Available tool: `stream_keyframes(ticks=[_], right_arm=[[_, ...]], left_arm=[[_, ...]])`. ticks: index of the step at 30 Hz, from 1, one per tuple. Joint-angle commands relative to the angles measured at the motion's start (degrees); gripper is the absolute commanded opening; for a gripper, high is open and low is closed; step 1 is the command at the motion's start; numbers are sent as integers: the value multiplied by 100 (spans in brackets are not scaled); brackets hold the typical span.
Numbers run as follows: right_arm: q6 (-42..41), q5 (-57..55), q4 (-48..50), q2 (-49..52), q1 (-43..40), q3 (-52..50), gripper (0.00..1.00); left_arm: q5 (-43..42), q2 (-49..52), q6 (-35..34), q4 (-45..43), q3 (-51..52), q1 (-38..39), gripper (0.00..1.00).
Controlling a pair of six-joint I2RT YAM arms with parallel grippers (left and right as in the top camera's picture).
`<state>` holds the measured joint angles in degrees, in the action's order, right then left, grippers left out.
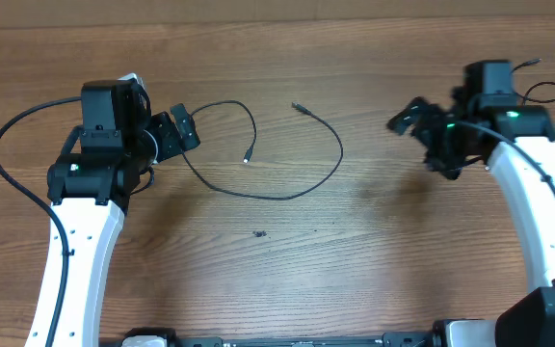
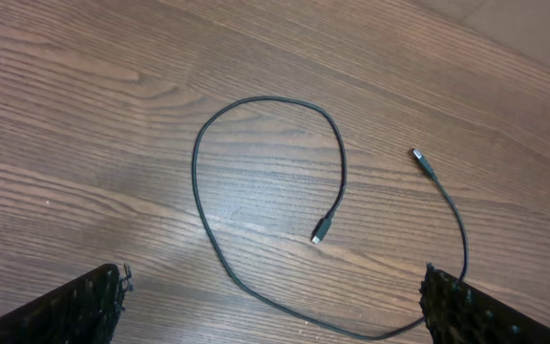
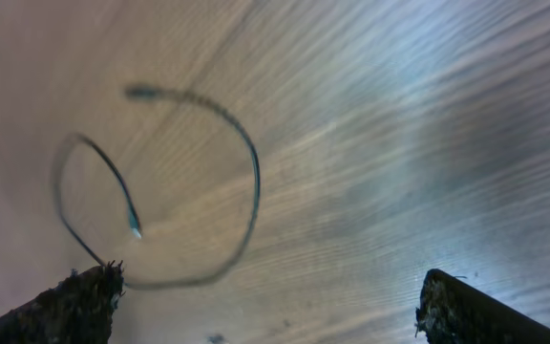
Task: Untangle cables
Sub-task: 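Move the right gripper back to the remaining cable near center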
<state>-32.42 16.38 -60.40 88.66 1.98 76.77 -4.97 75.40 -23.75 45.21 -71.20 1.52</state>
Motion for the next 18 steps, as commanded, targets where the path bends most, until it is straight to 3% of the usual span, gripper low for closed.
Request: stream_keyframes(ticks=[1, 4, 11, 18], right_arm=[[588, -175, -70, -68, 664, 15, 100], [1462, -225, -146, -44, 1502, 15, 100], [2629, -636, -179, 116, 2789, -28, 99], [3298, -634, 745, 116, 3755, -890, 100]], left_arm=[[-59, 26, 105, 0, -120, 2, 99], [-59, 24, 105, 0, -120, 2, 100], [-59, 26, 105, 0, -120, 2, 100], [-59, 26, 105, 0, -120, 2, 100]])
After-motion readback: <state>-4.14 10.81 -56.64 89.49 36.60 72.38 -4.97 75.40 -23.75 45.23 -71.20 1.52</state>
